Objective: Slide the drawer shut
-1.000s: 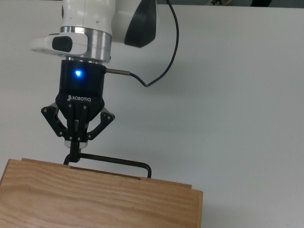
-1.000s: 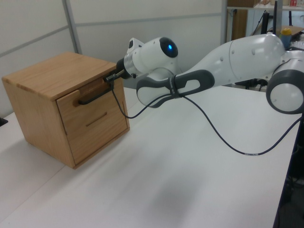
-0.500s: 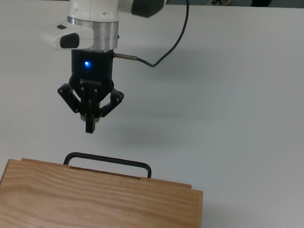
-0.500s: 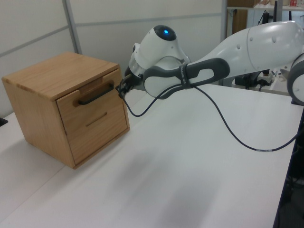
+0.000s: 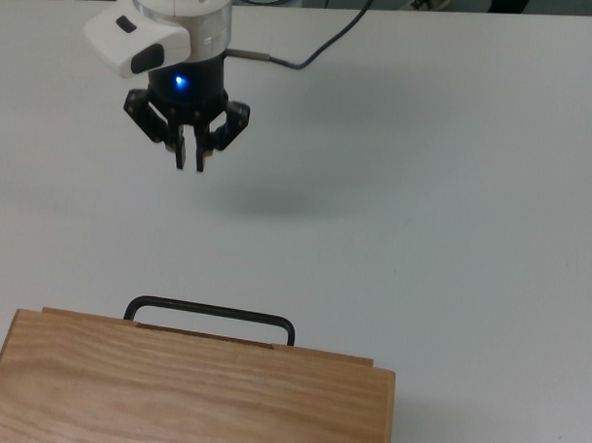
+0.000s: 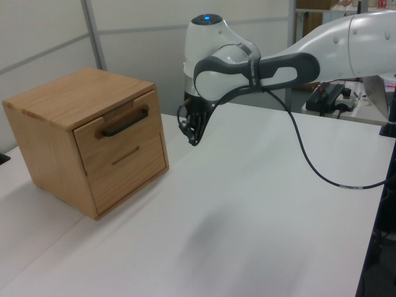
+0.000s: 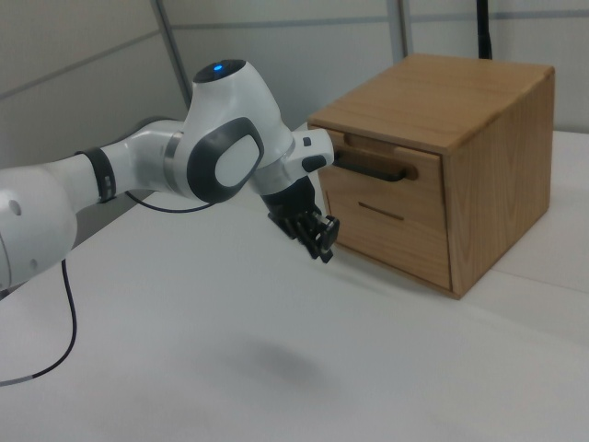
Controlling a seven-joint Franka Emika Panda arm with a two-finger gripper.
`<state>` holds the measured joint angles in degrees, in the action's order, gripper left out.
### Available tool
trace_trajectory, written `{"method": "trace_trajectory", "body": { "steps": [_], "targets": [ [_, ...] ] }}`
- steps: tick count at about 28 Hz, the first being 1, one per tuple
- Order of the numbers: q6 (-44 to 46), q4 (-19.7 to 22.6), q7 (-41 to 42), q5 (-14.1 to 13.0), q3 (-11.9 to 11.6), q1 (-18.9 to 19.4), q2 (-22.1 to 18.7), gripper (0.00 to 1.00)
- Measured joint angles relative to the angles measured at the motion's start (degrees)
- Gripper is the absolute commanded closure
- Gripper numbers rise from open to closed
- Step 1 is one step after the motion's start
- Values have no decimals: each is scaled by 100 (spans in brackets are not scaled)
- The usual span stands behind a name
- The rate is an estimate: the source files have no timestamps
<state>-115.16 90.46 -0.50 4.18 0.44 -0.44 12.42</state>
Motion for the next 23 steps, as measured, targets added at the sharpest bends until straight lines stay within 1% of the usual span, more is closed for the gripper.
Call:
{"method": "trace_trajectory", "body": {
  "steps": [1, 3, 5, 10, 18, 23],
  "targets": [
    [142, -1, 93, -13, 0, 0, -31, 32],
    [428, -6, 243, -27, 0, 0, -109, 0],
    [720, -16, 298, -27, 0, 0, -186, 0],
    [1085, -22, 364, -28, 1, 0, -307, 0],
    [1393, -19, 373, -30, 1, 99, -323, 0],
    [1540, -14, 338, -30, 0, 145, -420, 0]
  ]
}}
